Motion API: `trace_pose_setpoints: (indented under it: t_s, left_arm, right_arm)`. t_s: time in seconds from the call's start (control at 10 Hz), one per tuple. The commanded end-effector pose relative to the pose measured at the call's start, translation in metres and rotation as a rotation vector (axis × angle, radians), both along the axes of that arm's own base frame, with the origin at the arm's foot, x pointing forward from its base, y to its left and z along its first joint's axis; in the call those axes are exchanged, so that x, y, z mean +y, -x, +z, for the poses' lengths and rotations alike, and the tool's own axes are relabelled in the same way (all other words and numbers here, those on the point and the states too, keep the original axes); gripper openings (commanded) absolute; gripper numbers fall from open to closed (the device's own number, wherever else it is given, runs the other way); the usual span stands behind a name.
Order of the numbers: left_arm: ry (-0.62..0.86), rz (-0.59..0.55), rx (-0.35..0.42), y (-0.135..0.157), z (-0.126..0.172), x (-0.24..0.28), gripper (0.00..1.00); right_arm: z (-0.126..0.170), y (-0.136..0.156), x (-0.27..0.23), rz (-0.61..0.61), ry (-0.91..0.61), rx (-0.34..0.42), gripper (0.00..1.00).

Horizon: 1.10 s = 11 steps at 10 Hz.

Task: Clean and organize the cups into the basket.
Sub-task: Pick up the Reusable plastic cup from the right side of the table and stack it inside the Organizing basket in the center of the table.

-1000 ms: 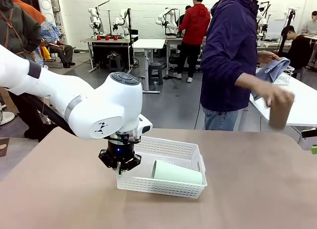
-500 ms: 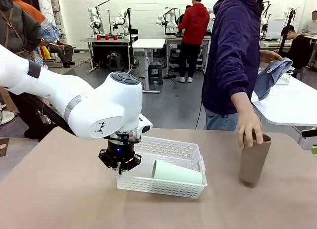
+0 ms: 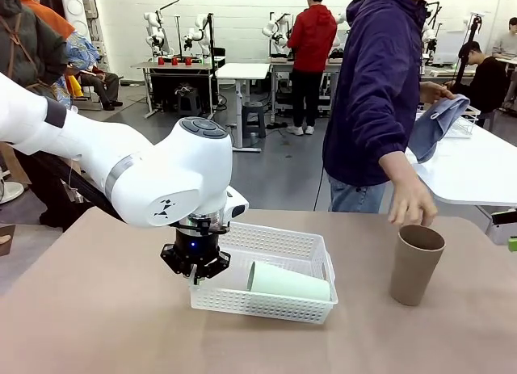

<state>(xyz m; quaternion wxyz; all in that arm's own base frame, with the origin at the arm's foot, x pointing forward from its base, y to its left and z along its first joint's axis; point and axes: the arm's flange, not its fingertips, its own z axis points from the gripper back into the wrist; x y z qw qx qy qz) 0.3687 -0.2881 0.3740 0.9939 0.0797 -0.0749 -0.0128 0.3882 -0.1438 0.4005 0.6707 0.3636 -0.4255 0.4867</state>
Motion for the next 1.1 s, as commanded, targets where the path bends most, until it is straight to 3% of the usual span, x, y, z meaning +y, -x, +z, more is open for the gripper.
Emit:
trace_pose_setpoints:
  t_s: [0.0,0.1,0.6,1.0]
  left_arm:
    - [-0.012,-0.003,-0.001,0.002,-0.002,-0.001,0.00]
    - [-0.012,-0.003,-0.001,0.002,-0.002,-0.001,0.00]
    - [-0.012,-0.003,-0.001,0.002,-0.002,-0.001,0.00]
    - [-0.012,-0.003,-0.001,0.002,-0.002,-0.001,0.00]
  right_arm:
    - [-0.001,0.005,0.002,-0.002,0.006,0.001,1.00]
    - [0.000,0.000,0.000,0.000,0.000,0.000,1.00]
    - [-0.079,-0.058,0.030,0.087,0.031,0.106,1.00]
    - [-0.104,-0.069,0.048,0.158,0.030,0.111,1.00]
